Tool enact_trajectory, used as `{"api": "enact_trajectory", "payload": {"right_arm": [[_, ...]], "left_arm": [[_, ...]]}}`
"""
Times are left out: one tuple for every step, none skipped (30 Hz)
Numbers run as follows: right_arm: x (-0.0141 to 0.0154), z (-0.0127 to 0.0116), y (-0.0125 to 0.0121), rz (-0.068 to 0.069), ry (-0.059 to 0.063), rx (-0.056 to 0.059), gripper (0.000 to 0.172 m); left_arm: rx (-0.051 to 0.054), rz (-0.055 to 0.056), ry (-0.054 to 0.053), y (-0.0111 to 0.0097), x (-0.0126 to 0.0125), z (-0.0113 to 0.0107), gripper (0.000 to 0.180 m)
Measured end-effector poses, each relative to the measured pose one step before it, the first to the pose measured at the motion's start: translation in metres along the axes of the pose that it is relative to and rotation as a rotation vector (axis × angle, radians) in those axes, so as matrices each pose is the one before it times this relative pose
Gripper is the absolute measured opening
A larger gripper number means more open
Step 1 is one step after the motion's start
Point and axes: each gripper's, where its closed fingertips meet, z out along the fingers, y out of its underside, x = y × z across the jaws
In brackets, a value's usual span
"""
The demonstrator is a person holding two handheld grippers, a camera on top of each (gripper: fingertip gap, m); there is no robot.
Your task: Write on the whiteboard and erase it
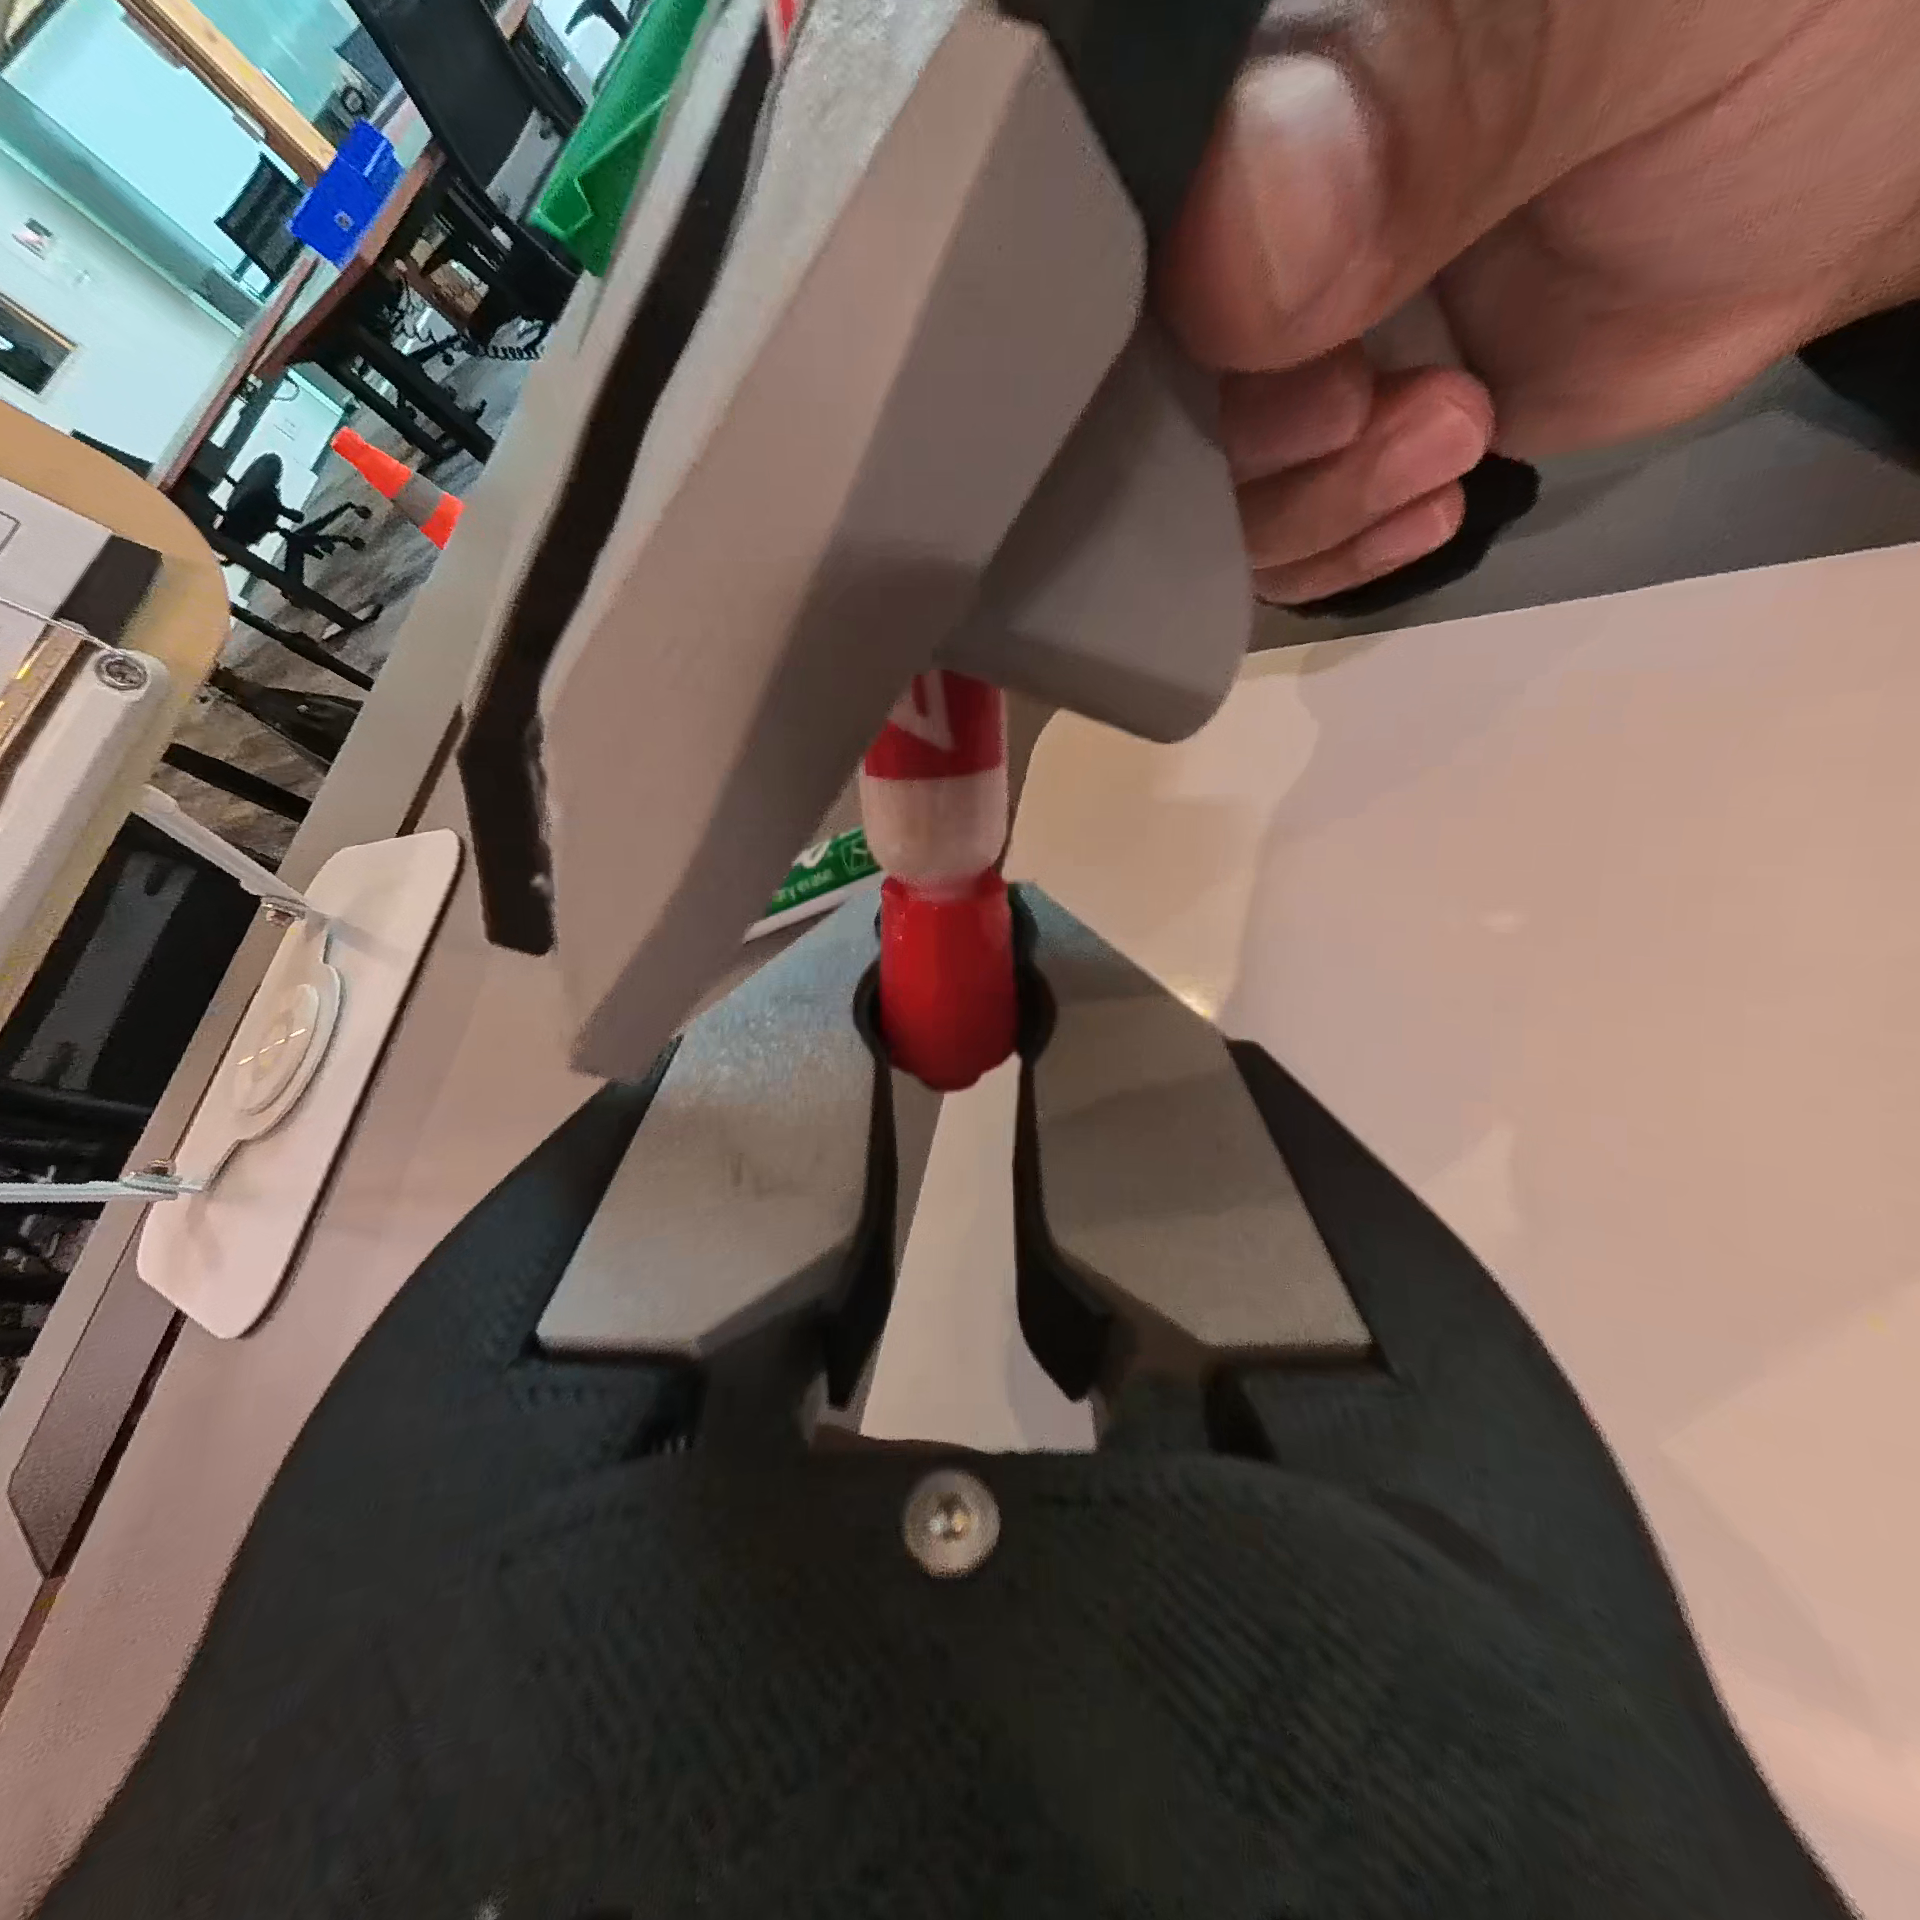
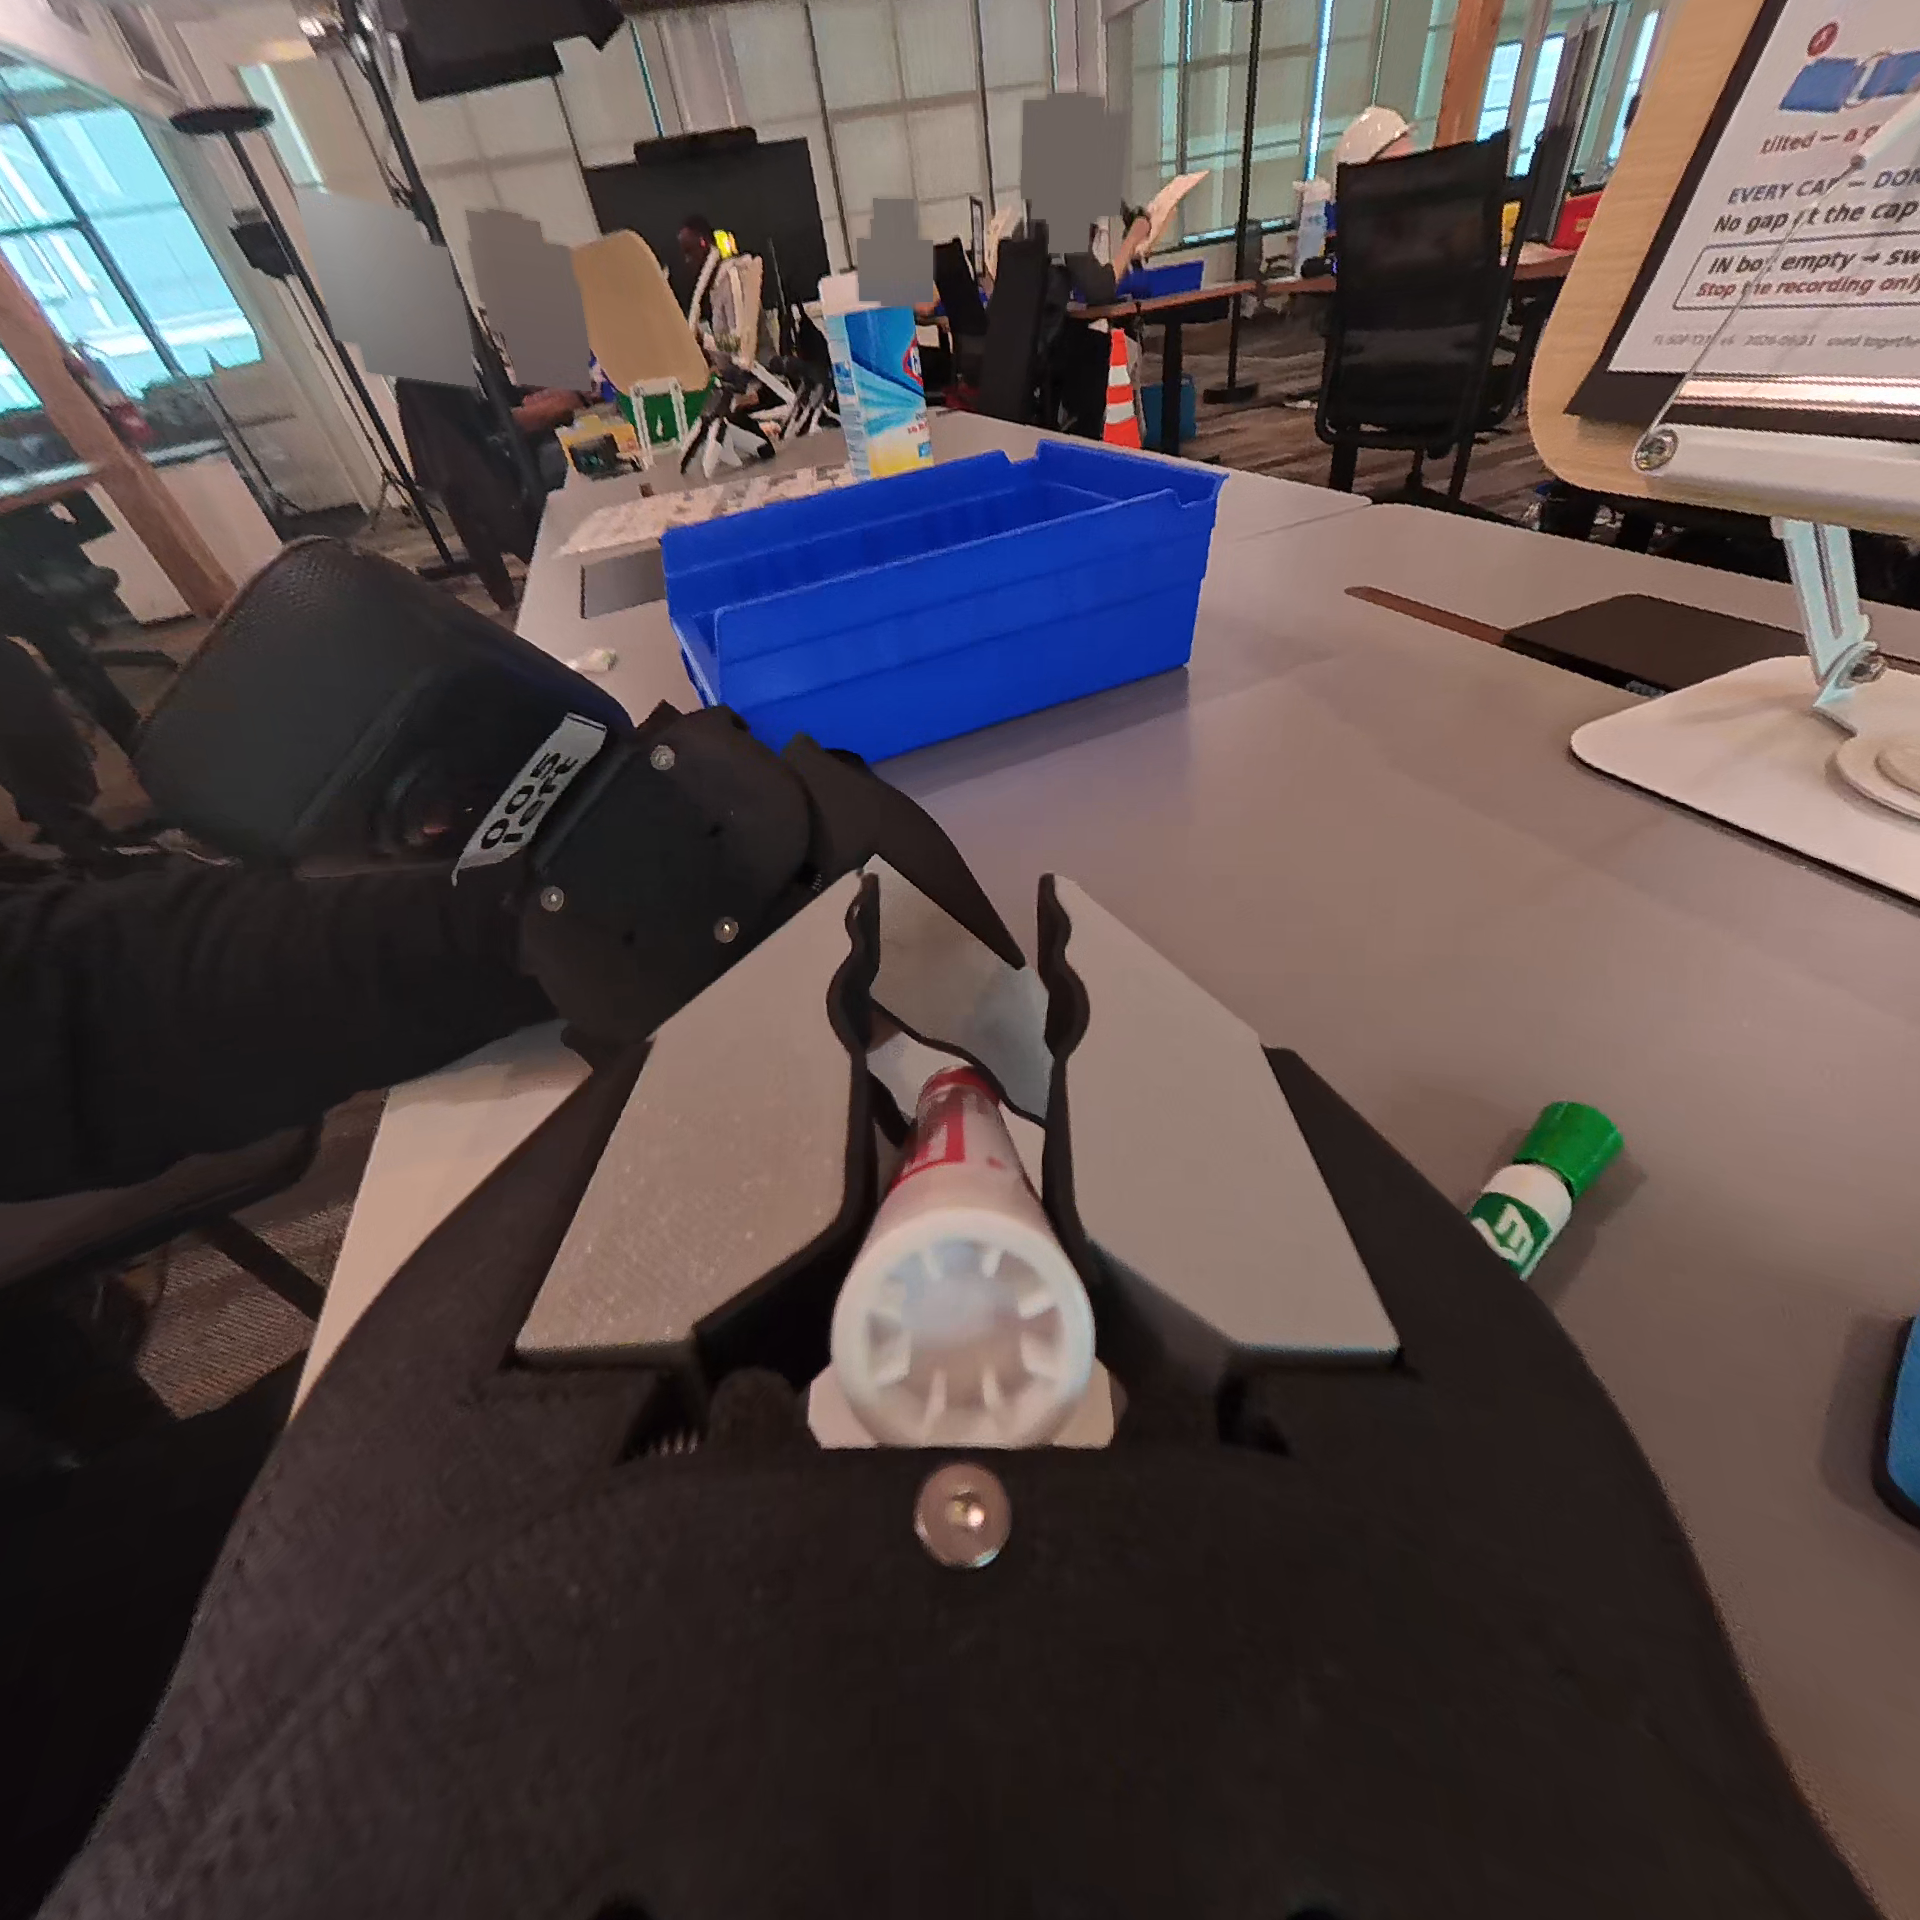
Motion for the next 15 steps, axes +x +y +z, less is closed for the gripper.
{"api": "enact_trajectory", "payload": {"right_arm": [[-0.00024, -0.00065, -0.0017, 0.004, -0.0013, 0.0125, 0.029], [-0.00015, -0.00061, -0.00141, -0.0025, 0.0015, 0.0094, 0.029], [-0.00049, -0.00047, -0.00159, -0.005, 0.0014, 0.0096, 0.029], [0.00061, -0.00039, -0.00123, -0.0081, 0.0099, 0.0092, 0.029], [0.00015, 0.00036, -0.00011, -0.0091, 0.0065, 0.0033, 0.029], [-0.00123, 0.00118, 0.00165, -0.001, -0.0069, -0.0075, 0.029], [-0.00112, 0.00154, 0.00162, 0.0053, -0.0063, -0.0065, 0.029], [0.00016, 0.00088, 0.00018, -0.0005, 0.004, 0.0038, 0.029], [0.00039, 0.00079, 0.0004, -0.0004, 0.0038, 0.0012, 0.029], [0.00043, 0.00051, 0.00033, 0.0025, 0.002, 0.0007, 0.029], [0.00008, 0.00003, -0.00024, 0.0043, -0.0022, 0.0041, 0.029], [0.00033, -0.00038, -0.00013, 0.0081, -0.0036, 0.0021, 0.029], [0.00029, -0.00082, -0.00085, 0.0076, -0.0053, 0.0045, 0.029], [-0.00114, -0.00116, -0.00132, 0.0079, -0.0133, 0.0046, 0.028], [-0.00225, -0.001, -0.00083, 0.0084, -0.0192, -0.0006, 0.028]], "left_arm": [[0.0097, -0.004, -0.0018, -0.00231, -0.00006, -0.00036, 0.015], [0.0033, -0.0056, -0.0006, -0.00138, 0.00024, 0.00003, 0.017], [-0.0007, -0.0039, -0.0008, -0.0005, 0.00024, 0.00063, 0.02], [-0.0013, -0.0011, -0.0025, -0.00043, 0.00018, 0.00085, 0.022], [-0.002, 0.0017, -0.0053, -0.00004, -0.00005, 0.00081, 0.024], [-0.0031, 0.0057, -0.0046, 0.00022, -0.00012, 0.00065, 0.017], [-0.0004, 0.0083, 0.0003, 0.00027, 0.00058, 0.00032, 0.01], [-0.0007, 0.0069, 0.0023, 0.00047, 0.00069, 0.00013, 0.01], [-0.0055, 0.0037, -0.0023, 0.00095, -0.00018, 0.00018, 0.01], [-0.0061, 0.002, -0.0043, 0.0009, -0.00075, 0.00015, 0.01], [-0.0071, 0.0021, -0.0003, 0.00067, -0.00015, 0.00016, 0.01], [-0.0083, -0.0021, 0.0, 0.00061, -0.00033, 0.00017, 0.01], [-0.0055, -0.0066, -0.0008, -0.0001, -0.00077, -0.00013, 0.01], [0.0042, -0.0116, 0.0127, -0.00155, 0.00116, -0.00052, 0.01], [0.0136, -0.0231, 0.0322, -0.00249, 0.00342, -0.00096, 0.009]]}}
